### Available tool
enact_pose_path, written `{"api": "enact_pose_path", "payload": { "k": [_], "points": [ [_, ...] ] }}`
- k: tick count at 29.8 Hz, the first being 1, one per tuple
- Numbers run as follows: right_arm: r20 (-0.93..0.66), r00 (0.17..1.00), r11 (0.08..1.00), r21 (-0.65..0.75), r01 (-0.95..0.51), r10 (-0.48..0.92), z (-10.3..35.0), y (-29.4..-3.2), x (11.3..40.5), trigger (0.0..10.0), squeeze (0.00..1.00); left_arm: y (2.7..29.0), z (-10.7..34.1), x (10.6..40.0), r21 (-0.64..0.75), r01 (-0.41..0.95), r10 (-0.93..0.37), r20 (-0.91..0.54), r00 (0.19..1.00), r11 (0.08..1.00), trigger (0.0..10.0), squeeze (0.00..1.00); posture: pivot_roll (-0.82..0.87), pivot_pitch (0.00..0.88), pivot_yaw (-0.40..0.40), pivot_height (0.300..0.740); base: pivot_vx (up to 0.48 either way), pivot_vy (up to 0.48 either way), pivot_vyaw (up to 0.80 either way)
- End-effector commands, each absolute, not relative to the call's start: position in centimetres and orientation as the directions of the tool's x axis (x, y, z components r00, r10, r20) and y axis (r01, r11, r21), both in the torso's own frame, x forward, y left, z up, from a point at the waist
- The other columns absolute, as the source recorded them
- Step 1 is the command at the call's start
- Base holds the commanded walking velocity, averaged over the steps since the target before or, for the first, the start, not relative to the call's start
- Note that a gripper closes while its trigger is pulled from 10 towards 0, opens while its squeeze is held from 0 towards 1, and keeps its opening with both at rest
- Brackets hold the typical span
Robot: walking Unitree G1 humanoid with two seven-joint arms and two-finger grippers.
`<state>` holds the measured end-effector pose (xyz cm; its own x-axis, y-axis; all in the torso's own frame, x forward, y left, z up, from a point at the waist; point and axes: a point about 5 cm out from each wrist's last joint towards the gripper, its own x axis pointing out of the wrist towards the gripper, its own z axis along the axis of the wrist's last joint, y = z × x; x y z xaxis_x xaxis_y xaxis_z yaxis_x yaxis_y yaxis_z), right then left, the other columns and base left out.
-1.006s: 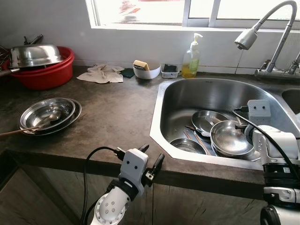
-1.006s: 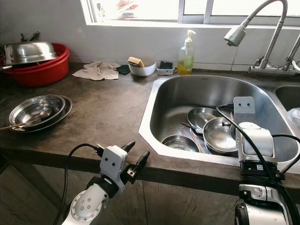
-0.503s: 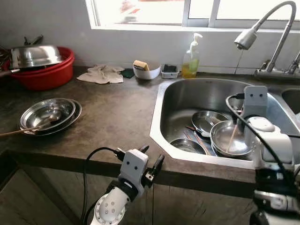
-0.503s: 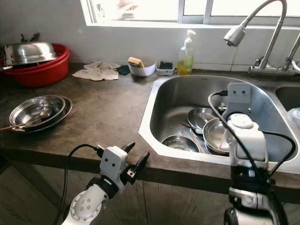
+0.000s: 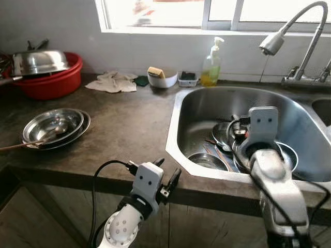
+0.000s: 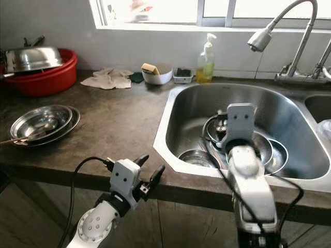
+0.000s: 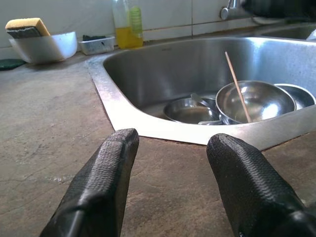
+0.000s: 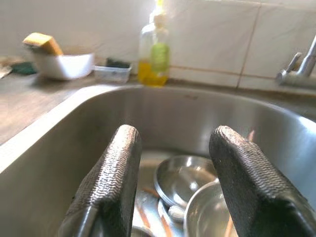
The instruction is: Kitchen organization
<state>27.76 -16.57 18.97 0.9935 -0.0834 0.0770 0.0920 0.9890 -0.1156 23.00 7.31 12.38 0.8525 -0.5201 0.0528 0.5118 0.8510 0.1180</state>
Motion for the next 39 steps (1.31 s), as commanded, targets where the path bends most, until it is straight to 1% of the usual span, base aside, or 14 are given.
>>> {"api": "enact_pose_path", "payload": {
  "k": [1, 4, 9, 11, 19, 39],
  "points": [
    [0.153, 0.988, 0.996, -0.086, 0.037, -0.023, 19.4, -15.4, 26.1, 10.0, 0.00, 7.4, 12.4, 23.0, 0.116, 0.506, -0.514, 0.047, 0.856, 0.854, 10.0, 0.00, 0.03, 0.001, -0.010, 0.740, 0.000, 0.000, 0.00],
    [0.142, 0.990, 0.997, -0.083, 0.005, 0.007, 18.5, -14.7, 25.0, 10.0, 0.00, 7.4, 12.4, 23.0, 0.103, 0.506, -0.513, 0.047, 0.857, 0.856, 10.0, 0.00, 0.02, 0.000, -0.006, 0.740, 0.000, 0.000, 0.00],
    [0.145, 0.989, 0.996, -0.086, -0.025, 0.037, 18.0, -14.2, 24.8, 10.0, 0.00, 7.2, 12.3, 22.9, 0.095, 0.513, -0.518, 0.041, 0.854, 0.853, 10.0, 0.00, 0.02, 0.000, -0.005, 0.740, 0.000, 0.000, 0.00],
    [0.147, 0.988, 0.996, -0.091, -0.026, 0.039, 18.0, -14.1, 24.8, 10.0, 0.00, 7.2, 12.2, 23.0, 0.095, 0.514, -0.519, 0.040, 0.854, 0.853, 10.0, 0.00, 0.02, 0.000, -0.005, 0.740, 0.000, 0.000, 0.48],
    [0.177, 0.983, 0.995, -0.099, -0.022, 0.039, 18.3, -14.1, 25.4, 10.0, 0.00, 7.3, 12.2, 23.0, 0.100, 0.509, -0.515, 0.035, 0.857, 0.855, 10.0, 0.00, 0.03, 0.000, -0.011, 0.740, 0.000, 0.450, 0.79],
    [0.218, 0.975, 0.999, -0.043, -0.025, 0.034, 19.5, -14.6, 26.7, 10.0, 0.00, 7.4, 12.3, 23.1, 0.110, 0.494, -0.501, 0.044, 0.865, 0.863, 10.0, 0.00, 0.03, 0.000, -0.015, 0.740, 0.000, 0.000, 0.77]
  ]
}}
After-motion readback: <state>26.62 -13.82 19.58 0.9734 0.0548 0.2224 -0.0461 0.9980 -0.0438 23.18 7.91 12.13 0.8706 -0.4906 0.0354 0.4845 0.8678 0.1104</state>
